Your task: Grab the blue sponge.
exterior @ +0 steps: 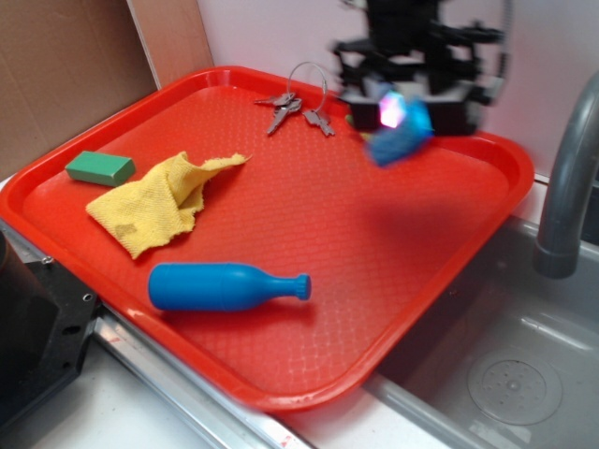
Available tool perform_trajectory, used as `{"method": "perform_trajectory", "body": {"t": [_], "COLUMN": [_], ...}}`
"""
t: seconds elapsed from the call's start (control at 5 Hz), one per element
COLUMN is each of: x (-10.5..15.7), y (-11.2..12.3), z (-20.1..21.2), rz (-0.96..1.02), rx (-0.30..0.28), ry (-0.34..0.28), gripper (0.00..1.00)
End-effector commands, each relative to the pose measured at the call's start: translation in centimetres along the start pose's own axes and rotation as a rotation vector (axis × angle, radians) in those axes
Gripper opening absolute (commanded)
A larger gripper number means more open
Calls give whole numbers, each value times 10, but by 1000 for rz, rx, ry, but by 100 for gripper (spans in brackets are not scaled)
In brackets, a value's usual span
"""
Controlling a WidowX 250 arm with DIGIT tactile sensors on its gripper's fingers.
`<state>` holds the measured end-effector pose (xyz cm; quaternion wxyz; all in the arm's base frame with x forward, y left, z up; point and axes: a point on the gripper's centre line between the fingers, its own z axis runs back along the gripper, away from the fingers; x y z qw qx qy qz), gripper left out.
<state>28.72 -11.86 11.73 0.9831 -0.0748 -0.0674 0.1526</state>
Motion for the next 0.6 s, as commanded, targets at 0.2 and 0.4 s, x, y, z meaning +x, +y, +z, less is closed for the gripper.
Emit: {"method": "perform_trajectory", "body": {"t": [0.2,0.4], "x": [-31,-31], "y": [110,107], "z": [78,82], "rz": [213,203], "rx": [104,95], "ry": [-163,-176], "gripper": [0,0]}}
